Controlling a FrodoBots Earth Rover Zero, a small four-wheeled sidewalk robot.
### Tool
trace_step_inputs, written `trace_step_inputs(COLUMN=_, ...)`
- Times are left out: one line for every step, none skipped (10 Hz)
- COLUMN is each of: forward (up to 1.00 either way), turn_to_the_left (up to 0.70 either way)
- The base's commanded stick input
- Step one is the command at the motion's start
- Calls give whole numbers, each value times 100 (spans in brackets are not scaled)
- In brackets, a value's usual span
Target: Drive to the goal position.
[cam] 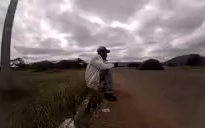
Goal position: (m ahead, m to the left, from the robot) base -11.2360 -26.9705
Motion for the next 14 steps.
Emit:
trace_step_inputs(forward=0, turn_to_the_left=0)
trace_step_inputs(forward=0, turn_to_the_left=0)
trace_step_inputs(forward=0, turn_to_the_left=0)
trace_step_inputs(forward=0, turn_to_the_left=0)
trace_step_inputs(forward=0, turn_to_the_left=-23)
trace_step_inputs(forward=0, turn_to_the_left=-45)
trace_step_inputs(forward=0, turn_to_the_left=-45)
trace_step_inputs(forward=0, turn_to_the_left=-45)
trace_step_inputs(forward=0, turn_to_the_left=-45)
trace_step_inputs(forward=0, turn_to_the_left=-45)
trace_step_inputs(forward=0, turn_to_the_left=-45)
trace_step_inputs(forward=0, turn_to_the_left=-45)
trace_step_inputs(forward=0, turn_to_the_left=-45)
trace_step_inputs(forward=0, turn_to_the_left=-45)
